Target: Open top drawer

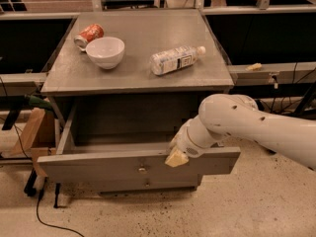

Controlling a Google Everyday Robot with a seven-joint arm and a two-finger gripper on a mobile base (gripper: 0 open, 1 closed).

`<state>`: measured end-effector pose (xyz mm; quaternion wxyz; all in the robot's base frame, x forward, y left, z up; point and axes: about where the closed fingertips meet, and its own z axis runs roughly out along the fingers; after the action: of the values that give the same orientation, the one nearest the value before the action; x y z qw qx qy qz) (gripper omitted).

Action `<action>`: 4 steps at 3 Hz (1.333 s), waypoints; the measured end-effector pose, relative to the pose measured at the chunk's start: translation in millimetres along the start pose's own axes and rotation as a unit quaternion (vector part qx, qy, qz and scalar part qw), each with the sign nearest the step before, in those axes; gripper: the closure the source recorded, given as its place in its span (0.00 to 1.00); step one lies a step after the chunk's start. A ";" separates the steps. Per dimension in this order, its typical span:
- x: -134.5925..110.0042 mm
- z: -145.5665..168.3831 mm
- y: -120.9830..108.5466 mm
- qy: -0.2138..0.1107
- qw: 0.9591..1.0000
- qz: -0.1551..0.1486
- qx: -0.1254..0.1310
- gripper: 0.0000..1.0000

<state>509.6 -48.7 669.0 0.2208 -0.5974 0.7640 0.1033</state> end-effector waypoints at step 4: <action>27.5 -10.6 28.4 0.024 1.000 -0.015 -0.005 0.35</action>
Offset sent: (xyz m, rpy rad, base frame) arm -0.0473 -0.0383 -0.0116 -0.0664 0.0153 0.0318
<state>474.9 -69.5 662.6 0.2003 -0.6126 0.7594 0.0895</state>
